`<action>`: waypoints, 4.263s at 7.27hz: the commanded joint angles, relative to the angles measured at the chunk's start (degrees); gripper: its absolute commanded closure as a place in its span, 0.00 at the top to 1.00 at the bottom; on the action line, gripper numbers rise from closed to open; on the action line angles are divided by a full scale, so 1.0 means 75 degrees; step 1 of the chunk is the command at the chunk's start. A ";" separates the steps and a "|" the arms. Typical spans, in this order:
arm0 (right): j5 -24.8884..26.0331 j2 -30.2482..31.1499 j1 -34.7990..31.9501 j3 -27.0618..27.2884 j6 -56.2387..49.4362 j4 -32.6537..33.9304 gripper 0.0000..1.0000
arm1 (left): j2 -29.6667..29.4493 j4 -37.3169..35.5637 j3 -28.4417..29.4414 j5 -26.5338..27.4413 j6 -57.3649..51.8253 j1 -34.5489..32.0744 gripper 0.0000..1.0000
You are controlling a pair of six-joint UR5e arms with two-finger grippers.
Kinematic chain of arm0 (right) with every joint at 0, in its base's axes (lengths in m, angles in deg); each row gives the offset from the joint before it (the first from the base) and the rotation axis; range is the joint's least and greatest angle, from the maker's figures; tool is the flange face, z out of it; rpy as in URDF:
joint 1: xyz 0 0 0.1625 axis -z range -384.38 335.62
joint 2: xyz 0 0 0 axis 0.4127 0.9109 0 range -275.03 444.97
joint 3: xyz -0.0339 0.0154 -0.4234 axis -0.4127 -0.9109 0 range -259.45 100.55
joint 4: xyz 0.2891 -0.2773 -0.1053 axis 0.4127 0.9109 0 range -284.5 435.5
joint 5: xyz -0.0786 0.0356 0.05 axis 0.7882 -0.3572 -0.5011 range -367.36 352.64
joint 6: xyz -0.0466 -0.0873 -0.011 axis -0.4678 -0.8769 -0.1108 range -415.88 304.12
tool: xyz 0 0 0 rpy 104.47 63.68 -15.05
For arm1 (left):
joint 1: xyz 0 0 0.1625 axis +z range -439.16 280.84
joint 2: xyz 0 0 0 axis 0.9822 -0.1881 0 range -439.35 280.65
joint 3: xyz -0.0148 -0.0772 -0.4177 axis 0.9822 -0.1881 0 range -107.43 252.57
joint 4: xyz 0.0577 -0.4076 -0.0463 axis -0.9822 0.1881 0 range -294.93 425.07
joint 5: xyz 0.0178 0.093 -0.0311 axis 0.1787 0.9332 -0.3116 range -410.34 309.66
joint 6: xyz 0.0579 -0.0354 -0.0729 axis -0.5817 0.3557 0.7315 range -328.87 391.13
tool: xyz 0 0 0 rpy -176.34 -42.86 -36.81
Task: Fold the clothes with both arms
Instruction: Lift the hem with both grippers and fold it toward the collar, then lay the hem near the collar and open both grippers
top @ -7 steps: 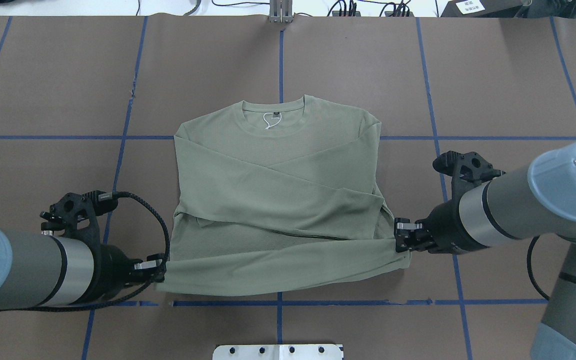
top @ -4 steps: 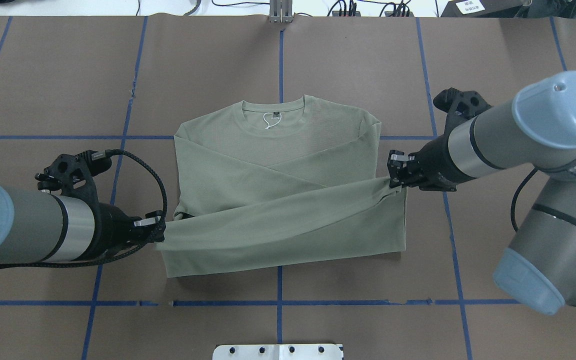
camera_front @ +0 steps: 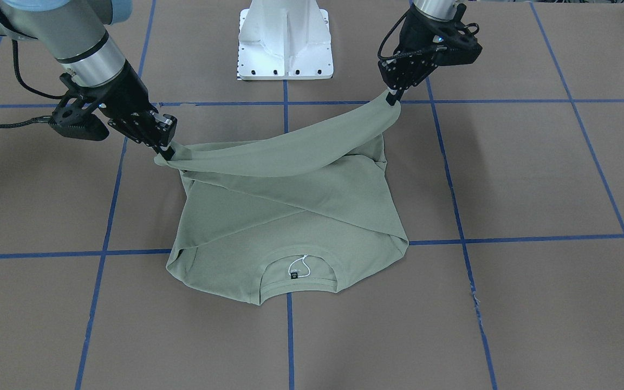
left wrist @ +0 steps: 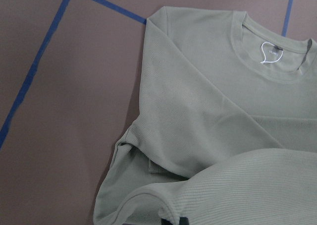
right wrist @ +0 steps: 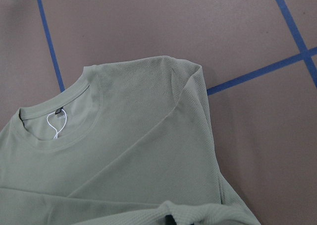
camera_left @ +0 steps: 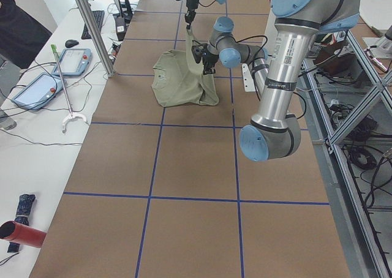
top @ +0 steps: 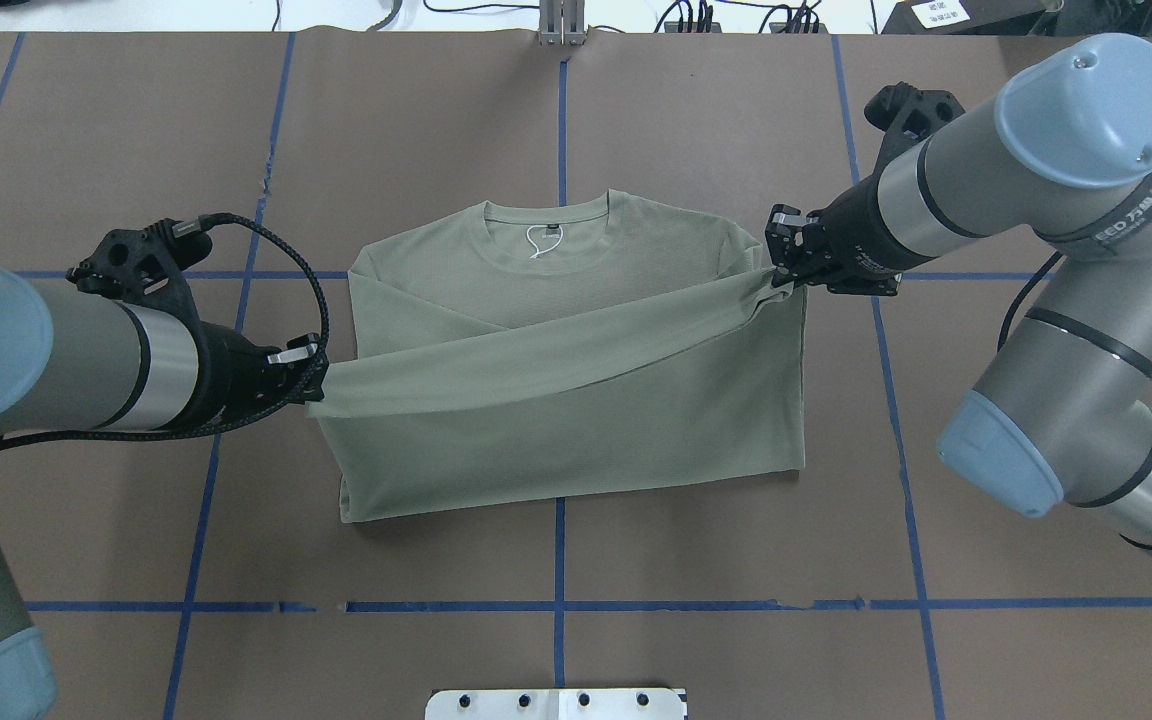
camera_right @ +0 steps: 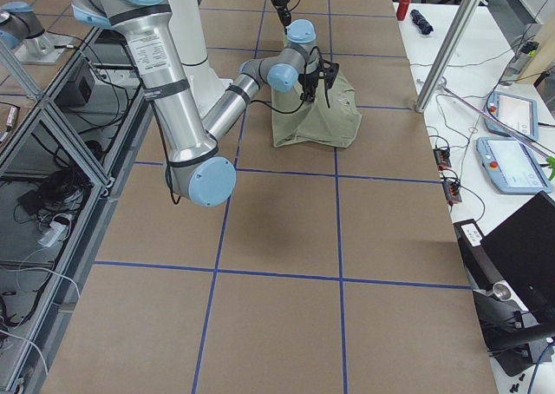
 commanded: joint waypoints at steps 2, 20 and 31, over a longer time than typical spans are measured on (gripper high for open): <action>0.0019 -0.0485 -0.0320 -0.0813 -0.0008 0.0000 0.00 | -0.0526 0.0029 0.1064 0.0032 -0.0016 -0.0699 0.00; 0.0089 -0.1624 -0.0497 -0.3828 -0.0090 -0.1594 0.00 | -0.1886 0.1787 0.4700 0.0513 0.0054 -0.1274 0.00; 0.0066 -0.1542 -0.0380 -0.3607 -0.0231 -0.1629 1.00 | -0.2051 0.1741 0.4526 0.0431 -0.0611 -0.1262 1.00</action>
